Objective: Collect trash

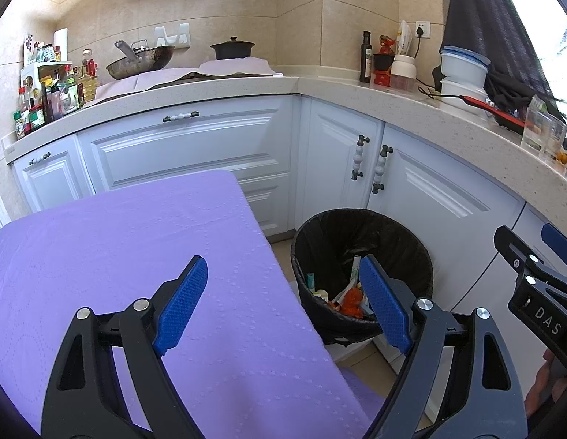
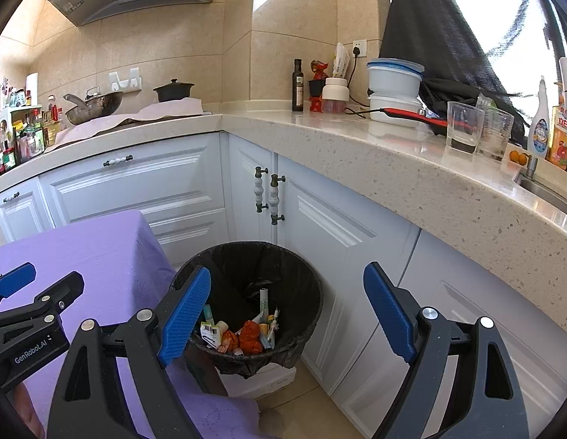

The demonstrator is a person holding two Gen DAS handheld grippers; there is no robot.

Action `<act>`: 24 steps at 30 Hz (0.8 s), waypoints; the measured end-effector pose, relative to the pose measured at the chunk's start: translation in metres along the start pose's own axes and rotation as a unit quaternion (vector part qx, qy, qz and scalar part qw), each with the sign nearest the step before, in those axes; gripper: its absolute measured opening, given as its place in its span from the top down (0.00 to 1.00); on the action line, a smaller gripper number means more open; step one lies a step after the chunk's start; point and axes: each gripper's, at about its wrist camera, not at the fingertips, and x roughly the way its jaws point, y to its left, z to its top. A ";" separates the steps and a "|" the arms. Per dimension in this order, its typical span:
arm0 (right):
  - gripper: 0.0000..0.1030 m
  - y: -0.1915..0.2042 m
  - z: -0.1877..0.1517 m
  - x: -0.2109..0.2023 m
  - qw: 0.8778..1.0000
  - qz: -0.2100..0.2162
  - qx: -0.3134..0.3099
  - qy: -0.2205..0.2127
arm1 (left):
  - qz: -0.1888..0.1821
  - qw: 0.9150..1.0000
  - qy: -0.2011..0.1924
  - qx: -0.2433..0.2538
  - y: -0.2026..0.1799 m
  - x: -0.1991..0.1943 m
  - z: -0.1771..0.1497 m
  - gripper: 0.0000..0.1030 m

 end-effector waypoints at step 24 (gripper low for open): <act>0.19 0.001 0.005 0.001 1.000 0.002 -0.001 -0.004 | -0.001 1.000 0.002 0.000 0.003 0.001 0.000 0.19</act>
